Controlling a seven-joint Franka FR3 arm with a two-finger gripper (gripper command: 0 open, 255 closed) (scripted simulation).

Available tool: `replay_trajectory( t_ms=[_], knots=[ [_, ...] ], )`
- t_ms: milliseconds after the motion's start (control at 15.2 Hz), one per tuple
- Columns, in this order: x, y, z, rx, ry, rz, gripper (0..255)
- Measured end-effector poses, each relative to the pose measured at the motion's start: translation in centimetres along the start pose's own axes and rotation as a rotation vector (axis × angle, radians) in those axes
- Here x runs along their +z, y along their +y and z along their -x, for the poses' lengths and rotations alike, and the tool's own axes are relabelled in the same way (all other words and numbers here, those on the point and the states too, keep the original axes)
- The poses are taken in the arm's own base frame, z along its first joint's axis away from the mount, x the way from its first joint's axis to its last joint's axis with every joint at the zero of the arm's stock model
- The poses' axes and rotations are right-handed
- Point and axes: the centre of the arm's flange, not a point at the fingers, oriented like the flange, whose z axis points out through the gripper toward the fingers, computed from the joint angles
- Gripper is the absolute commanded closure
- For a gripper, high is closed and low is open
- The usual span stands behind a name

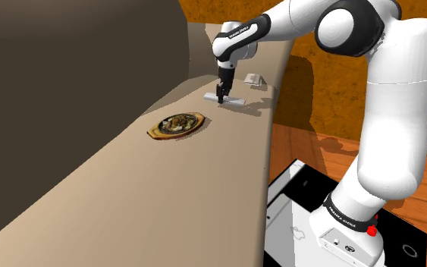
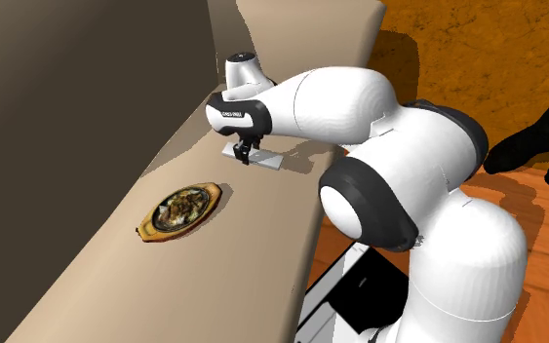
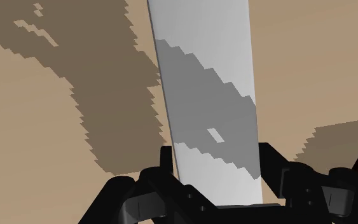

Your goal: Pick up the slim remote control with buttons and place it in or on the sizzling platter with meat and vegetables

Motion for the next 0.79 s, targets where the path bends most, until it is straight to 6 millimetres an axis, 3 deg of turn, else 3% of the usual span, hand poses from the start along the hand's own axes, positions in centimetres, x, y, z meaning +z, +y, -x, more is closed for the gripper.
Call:
replay_trajectory(
  t_ms=[792],
  knots=[
    [-6.3, 0.0, 0.0, 0.000, 0.000, 0.000, 255]
  ],
)
